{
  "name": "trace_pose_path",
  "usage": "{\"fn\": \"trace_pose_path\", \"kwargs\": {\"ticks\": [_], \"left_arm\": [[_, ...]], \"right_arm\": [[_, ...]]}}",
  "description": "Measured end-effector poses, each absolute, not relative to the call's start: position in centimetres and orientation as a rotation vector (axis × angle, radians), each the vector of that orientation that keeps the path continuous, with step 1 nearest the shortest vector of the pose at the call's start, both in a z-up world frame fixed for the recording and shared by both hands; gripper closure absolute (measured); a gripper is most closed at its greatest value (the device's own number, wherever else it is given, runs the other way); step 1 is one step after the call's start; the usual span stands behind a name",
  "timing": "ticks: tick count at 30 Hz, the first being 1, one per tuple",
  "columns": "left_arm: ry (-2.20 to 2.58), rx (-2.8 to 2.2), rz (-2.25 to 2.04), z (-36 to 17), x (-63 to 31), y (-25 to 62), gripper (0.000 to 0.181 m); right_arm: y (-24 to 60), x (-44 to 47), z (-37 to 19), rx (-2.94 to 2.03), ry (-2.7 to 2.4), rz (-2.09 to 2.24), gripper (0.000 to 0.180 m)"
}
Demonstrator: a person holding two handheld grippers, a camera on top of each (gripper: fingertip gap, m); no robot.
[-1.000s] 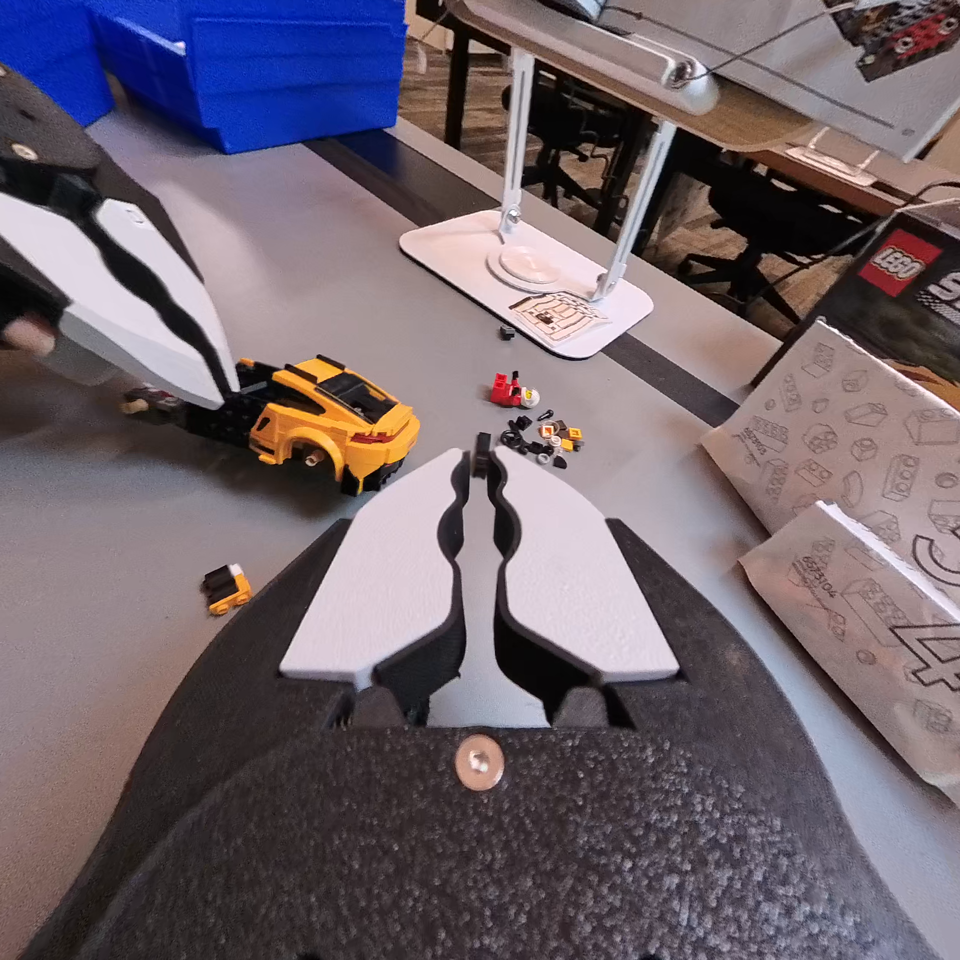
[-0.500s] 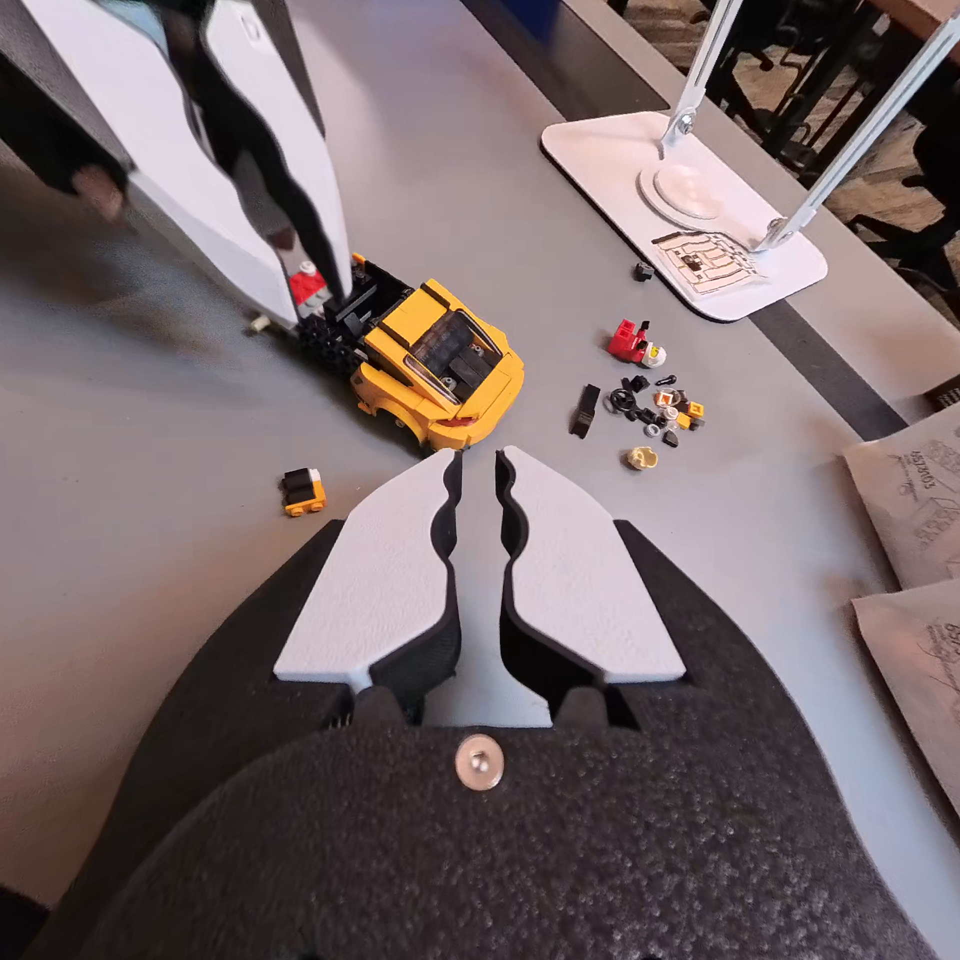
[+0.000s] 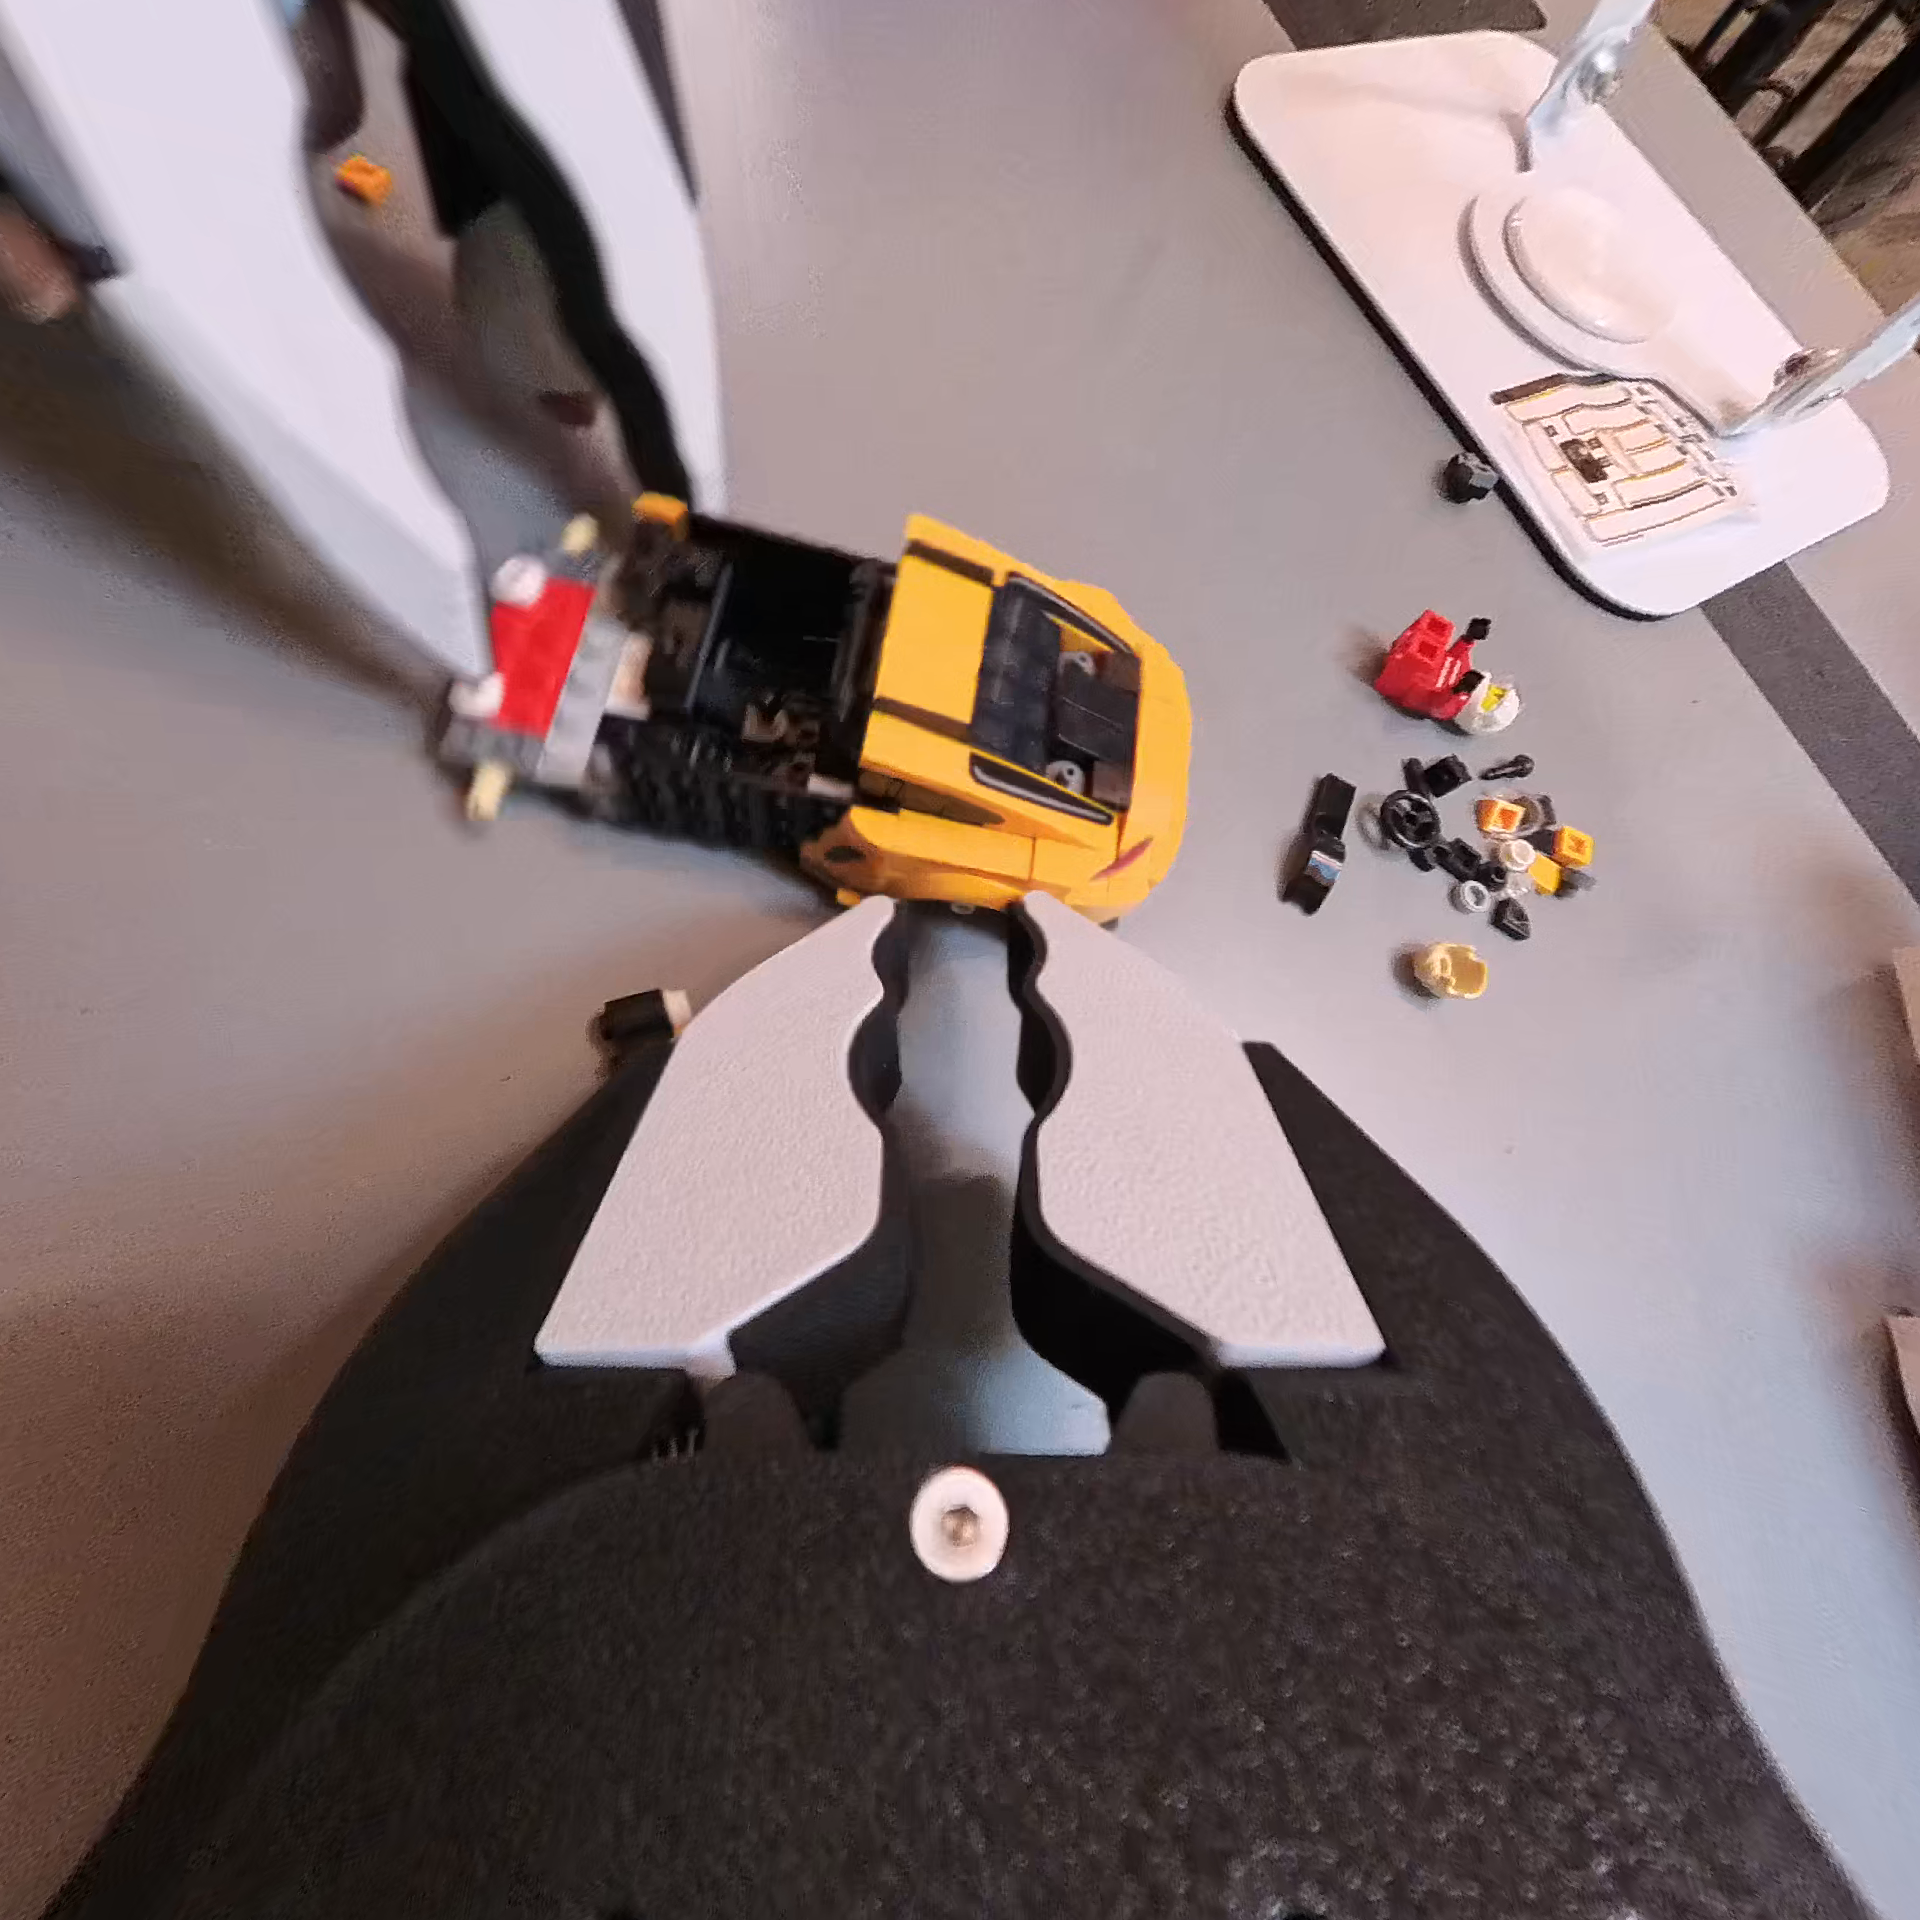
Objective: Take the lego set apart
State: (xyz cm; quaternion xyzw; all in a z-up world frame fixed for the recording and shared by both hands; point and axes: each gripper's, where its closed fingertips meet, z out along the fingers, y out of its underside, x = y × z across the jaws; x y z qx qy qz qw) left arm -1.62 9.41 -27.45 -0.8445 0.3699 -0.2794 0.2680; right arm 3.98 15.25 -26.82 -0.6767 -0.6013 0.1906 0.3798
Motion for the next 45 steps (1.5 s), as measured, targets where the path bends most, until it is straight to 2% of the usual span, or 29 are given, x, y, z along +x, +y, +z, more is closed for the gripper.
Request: {"fn": "trace_pose_path", "kwargs": {"ticks": [1, 5, 7, 11, 15, 17, 22, 26, 28, 29, 31, 33, 40, 45], "left_arm": [[1.022, -2.262, -0.782, -27.4, -0.9, 8.7, 0.135], [1.144, -2.138, -0.876, -27.1, 2.3, 6.2, 0.134], [1.233, -2.074, -0.869, -27.0, 3.2, 5.5, 0.135], [1.219, -2.047, -0.840, -25.3, 1.3, 5.9, 0.147], [1.099, -1.998, -0.732, -22.5, -2.9, 8.1, 0.147], [1.089, -1.983, -0.643, -22.2, -5.0, 9.1, 0.140], [1.243, -1.956, -0.438, -25.1, -7.0, 12.0, 0.106], [1.405, -1.907, -0.458, -27.5, -5.7, 13.1, 0.088], [1.457, -1.887, -0.466, -28.0, -5.1, 13.2, 0.085], [1.473, -1.882, -0.462, -28.2, -5.0, 13.2, 0.087], [1.492, -1.876, -0.450, -28.3, -5.0, 12.9, 0.097], [1.491, -1.860, -0.439, -28.1, -5.3, 12.6, 0.104], [1.450, -1.756, -0.367, -26.6, -5.6, 12.7, 0.106], [1.382, -1.697, -0.345, -25.3, -5.5, 13.3, 0.129]], "right_arm": [[15.5, 3.9, -26.8, -1.736, -1.533, 0.510, 0.157], [15.8, 2.6, -26.8, -1.749, -1.558, 0.718, 0.167], [16.1, 1.8, -26.2, -1.734, -1.565, 0.823, 0.162], [17.9, 1.2, -24.6, -1.770, -1.470, 0.864, 0.161], [16.5, 2.3, -22.8, -1.741, -1.457, 0.803, 0.155], [14.6, 2.7, -22.5, -1.730, -1.479, 0.763, 0.147], [9.7, 1.8, -24.4, -1.705, -1.578, 0.611, 0.129], [9.3, 0.9, -26.1, -1.683, -1.628, 0.430, 0.130], [9.4, 0.6, -26.6, -1.685, -1.657, 0.395, 0.141], [9.6, 0.6, -26.8, -1.674, -1.679, 0.363, 0.155], [9.7, 0.6, -26.9, -1.652, -1.739, 0.341, 0.162], [9.9, 0.6, -26.7, -1.695, -1.766, 0.413, 0.163], [11.2, 0.7, -23.5, -1.917, -1.694, 1.134, 0.164], [11.7, 0.6, -22.6, -2.002, -1.654, 1.538, 0.164]]}}
